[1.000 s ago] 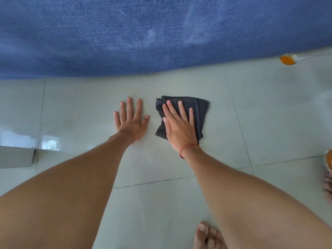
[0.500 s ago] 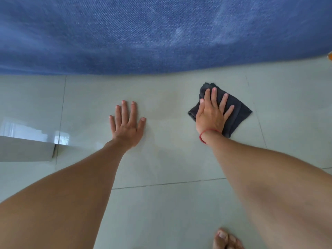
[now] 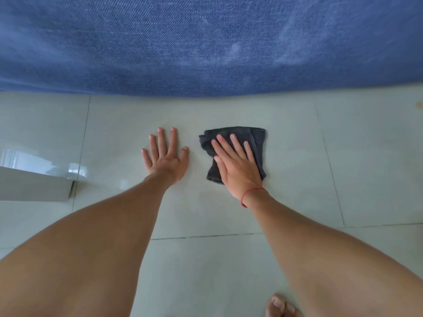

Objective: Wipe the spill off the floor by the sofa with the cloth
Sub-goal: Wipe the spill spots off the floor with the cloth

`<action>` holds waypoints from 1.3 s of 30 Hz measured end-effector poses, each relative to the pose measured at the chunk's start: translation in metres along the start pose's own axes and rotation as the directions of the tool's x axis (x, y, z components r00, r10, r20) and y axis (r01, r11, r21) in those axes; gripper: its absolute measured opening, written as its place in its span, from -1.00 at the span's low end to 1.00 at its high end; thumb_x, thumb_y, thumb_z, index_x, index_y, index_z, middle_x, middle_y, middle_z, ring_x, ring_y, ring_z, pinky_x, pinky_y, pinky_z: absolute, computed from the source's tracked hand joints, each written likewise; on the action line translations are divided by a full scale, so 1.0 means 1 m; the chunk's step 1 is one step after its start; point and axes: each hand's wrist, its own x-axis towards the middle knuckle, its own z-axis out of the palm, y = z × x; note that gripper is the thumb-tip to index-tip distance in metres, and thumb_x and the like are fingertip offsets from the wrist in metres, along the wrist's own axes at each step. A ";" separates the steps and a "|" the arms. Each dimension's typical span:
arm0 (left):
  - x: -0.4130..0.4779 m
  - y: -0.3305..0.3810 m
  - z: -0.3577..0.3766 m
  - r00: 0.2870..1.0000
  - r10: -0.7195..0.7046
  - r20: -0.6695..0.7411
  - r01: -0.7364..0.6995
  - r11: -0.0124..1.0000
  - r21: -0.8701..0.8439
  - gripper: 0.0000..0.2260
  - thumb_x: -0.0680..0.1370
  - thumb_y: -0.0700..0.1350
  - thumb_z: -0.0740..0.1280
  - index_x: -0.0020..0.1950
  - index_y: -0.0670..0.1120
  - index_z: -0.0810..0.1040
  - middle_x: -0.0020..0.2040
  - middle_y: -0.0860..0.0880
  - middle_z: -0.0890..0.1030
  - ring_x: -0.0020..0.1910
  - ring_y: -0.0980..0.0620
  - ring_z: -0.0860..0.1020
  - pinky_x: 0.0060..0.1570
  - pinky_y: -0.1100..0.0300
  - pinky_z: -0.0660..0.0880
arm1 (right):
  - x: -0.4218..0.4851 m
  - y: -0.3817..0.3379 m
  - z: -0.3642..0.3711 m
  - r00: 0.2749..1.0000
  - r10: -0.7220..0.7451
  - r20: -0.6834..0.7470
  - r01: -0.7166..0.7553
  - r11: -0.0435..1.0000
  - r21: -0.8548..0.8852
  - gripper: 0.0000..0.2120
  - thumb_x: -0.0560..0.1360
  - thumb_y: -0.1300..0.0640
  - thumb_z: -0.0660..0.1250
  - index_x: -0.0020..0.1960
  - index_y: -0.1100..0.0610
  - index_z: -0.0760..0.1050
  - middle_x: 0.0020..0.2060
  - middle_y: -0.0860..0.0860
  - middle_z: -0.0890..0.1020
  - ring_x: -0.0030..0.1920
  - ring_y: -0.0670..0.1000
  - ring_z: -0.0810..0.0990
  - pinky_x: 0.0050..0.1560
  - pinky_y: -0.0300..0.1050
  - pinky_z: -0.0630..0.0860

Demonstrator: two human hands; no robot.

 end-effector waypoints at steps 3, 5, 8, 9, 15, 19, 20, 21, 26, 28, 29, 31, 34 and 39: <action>0.000 0.011 0.002 0.999 -0.032 -0.031 0.030 0.998 -0.053 -0.45 0.61 0.15 -0.11 0.54 0.17 -0.29 0.55 0.03 -0.37 0.53 -0.03 -0.36 0.48 -0.11 -0.35 | -0.005 0.038 -0.011 0.974 0.220 -0.056 -0.221 0.975 -0.013 -0.48 0.58 -0.08 -0.16 0.49 -0.05 0.23 0.51 -0.14 0.24 0.53 0.03 0.15 0.50 0.07 -0.04; 0.003 0.008 0.003 0.999 -0.013 -0.034 0.012 0.999 -0.039 -0.45 0.61 0.15 -0.11 0.54 0.17 -0.29 0.55 0.02 -0.37 0.53 -0.04 -0.36 0.48 -0.12 -0.35 | 0.006 0.064 -0.019 0.921 0.383 -0.078 -0.383 0.924 0.008 -0.52 0.62 -0.08 -0.14 0.52 -0.08 0.14 0.53 -0.17 0.14 0.56 0.00 0.05 0.50 0.14 -0.10; 0.005 0.006 0.003 1.000 -0.004 -0.016 0.003 1.000 -0.027 -0.46 0.61 0.16 -0.13 0.54 0.18 -0.30 0.54 0.02 -0.39 0.53 -0.04 -0.38 0.47 -0.11 -0.36 | 0.041 0.091 -0.032 0.800 0.591 -0.103 -0.582 0.806 0.111 -0.55 0.65 -0.05 -0.09 0.53 -0.08 0.08 0.55 -0.17 0.07 0.57 0.04 -0.05 0.49 0.26 -0.18; 0.005 0.006 0.004 1.000 -0.004 -0.015 0.003 1.000 -0.031 -0.46 0.61 0.17 -0.13 0.53 0.18 -0.30 0.54 0.02 -0.39 0.53 -0.04 -0.38 0.46 -0.11 -0.36 | 0.052 0.093 -0.034 0.775 0.623 -0.106 -0.610 0.781 0.138 -0.55 0.65 -0.04 -0.09 0.53 -0.08 0.07 0.55 -0.17 0.07 0.57 0.05 -0.07 0.48 0.30 -0.19; 0.006 0.007 0.004 1.000 -0.008 -0.018 0.007 1.000 -0.025 -0.46 0.62 0.15 -0.12 0.53 0.18 -0.30 0.54 0.02 -0.39 0.52 -0.05 -0.38 0.45 -0.11 -0.37 | 0.080 0.053 -0.025 0.882 0.466 -0.074 -0.458 0.883 0.104 -0.55 0.65 -0.03 -0.07 0.53 -0.06 0.09 0.55 -0.15 0.08 0.56 0.12 -0.08 0.47 0.32 -0.20; 0.007 0.005 -0.002 1.000 0.009 0.027 -0.007 0.999 -0.050 -0.47 0.63 0.13 -0.10 0.53 0.19 -0.29 0.54 0.03 -0.40 0.52 -0.02 -0.39 0.46 -0.09 -0.37 | 0.066 -0.015 -0.006 0.981 0.195 -0.011 -0.194 0.979 0.064 -0.56 0.64 -0.01 -0.02 0.52 -0.06 0.14 0.54 -0.16 0.14 0.56 0.10 -0.04 0.47 0.29 -0.17; 0.006 0.002 -0.005 0.999 0.022 0.029 -0.020 0.998 -0.058 -0.47 0.63 0.11 -0.09 0.54 0.19 -0.28 0.55 0.04 -0.38 0.53 -0.01 -0.38 0.47 -0.08 -0.35 | 0.057 -0.031 -0.001 0.989 0.149 0.008 -0.149 0.986 0.077 -0.56 0.65 -0.01 -0.02 0.52 -0.06 0.14 0.54 -0.17 0.15 0.56 0.08 -0.04 0.48 0.26 -0.17; 0.005 -0.002 -0.008 0.999 0.043 0.020 -0.042 0.997 -0.066 -0.47 0.64 0.09 -0.08 0.55 0.17 -0.26 0.56 0.04 -0.35 0.54 0.00 -0.35 0.49 -0.06 -0.33 | 0.047 -0.041 0.002 0.993 0.118 0.024 -0.120 0.989 0.089 -0.56 0.65 -0.01 -0.02 0.52 -0.06 0.14 0.53 -0.17 0.16 0.57 0.06 -0.04 0.50 0.23 -0.18; -0.013 -0.041 -0.013 0.991 0.070 -0.119 -0.076 0.996 -0.054 -0.47 0.64 0.11 -0.06 0.57 0.12 -0.18 0.59 -0.01 -0.23 0.56 -0.03 -0.26 0.51 -0.03 -0.25 | -0.005 -0.020 0.005 1.000 -0.012 -0.009 0.013 1.000 0.021 -0.55 0.59 -0.01 -0.02 0.40 0.02 0.40 0.41 -0.10 0.44 0.46 0.08 0.34 0.48 0.09 0.08; -0.019 -0.062 -0.014 0.987 0.053 -0.154 -0.056 0.998 -0.015 -0.47 0.64 0.12 -0.06 0.57 0.10 -0.17 0.59 -0.03 -0.23 0.56 -0.05 -0.26 0.51 -0.03 -0.24 | -0.022 0.005 0.002 0.998 0.057 -0.034 -0.058 0.998 -0.015 -0.54 0.58 -0.03 -0.01 0.40 0.02 0.41 0.40 -0.09 0.44 0.44 0.08 0.37 0.43 0.06 0.07; -0.022 -0.072 -0.015 0.987 0.032 -0.158 -0.034 0.999 -0.006 -0.47 0.64 0.12 -0.06 0.57 0.10 -0.17 0.59 -0.03 -0.24 0.56 -0.05 -0.26 0.51 -0.03 -0.24 | -0.027 0.015 -0.002 0.990 0.132 -0.047 -0.133 0.991 -0.011 -0.52 0.58 -0.05 -0.04 0.42 0.01 0.38 0.43 -0.10 0.40 0.47 0.07 0.32 0.45 0.05 0.04; -0.024 -0.089 -0.015 0.990 -0.026 -0.142 0.025 1.000 -0.014 -0.46 0.64 0.13 -0.06 0.57 0.10 -0.18 0.59 -0.03 -0.24 0.56 -0.04 -0.25 0.52 -0.03 -0.23 | -0.027 0.026 -0.007 0.955 0.291 -0.056 -0.289 0.957 0.028 -0.51 0.61 -0.07 -0.12 0.48 -0.03 0.26 0.50 -0.14 0.26 0.53 0.03 0.16 0.50 0.07 -0.04; -0.024 -0.099 -0.009 0.990 -0.066 -0.128 0.062 0.997 -0.036 -0.47 0.63 0.14 -0.07 0.57 0.13 -0.20 0.58 -0.01 -0.26 0.57 -0.03 -0.25 0.52 -0.02 -0.23 | 0.000 0.015 -0.008 0.900 0.431 -0.062 -0.424 0.900 0.105 -0.56 0.65 -0.03 -0.06 0.52 -0.04 0.14 0.54 -0.16 0.14 0.56 0.04 -0.02 0.51 0.18 -0.16; -0.019 -0.101 -0.005 0.989 -0.057 -0.134 0.050 0.997 -0.052 -0.47 0.64 0.13 -0.07 0.56 0.13 -0.20 0.58 0.00 -0.28 0.56 -0.04 -0.27 0.50 -0.02 -0.27 | 0.045 -0.038 0.003 0.905 0.423 -0.044 -0.416 0.902 0.117 -0.55 0.66 -0.03 -0.08 0.54 -0.04 0.09 0.55 -0.16 0.09 0.57 0.09 -0.09 0.49 0.26 -0.21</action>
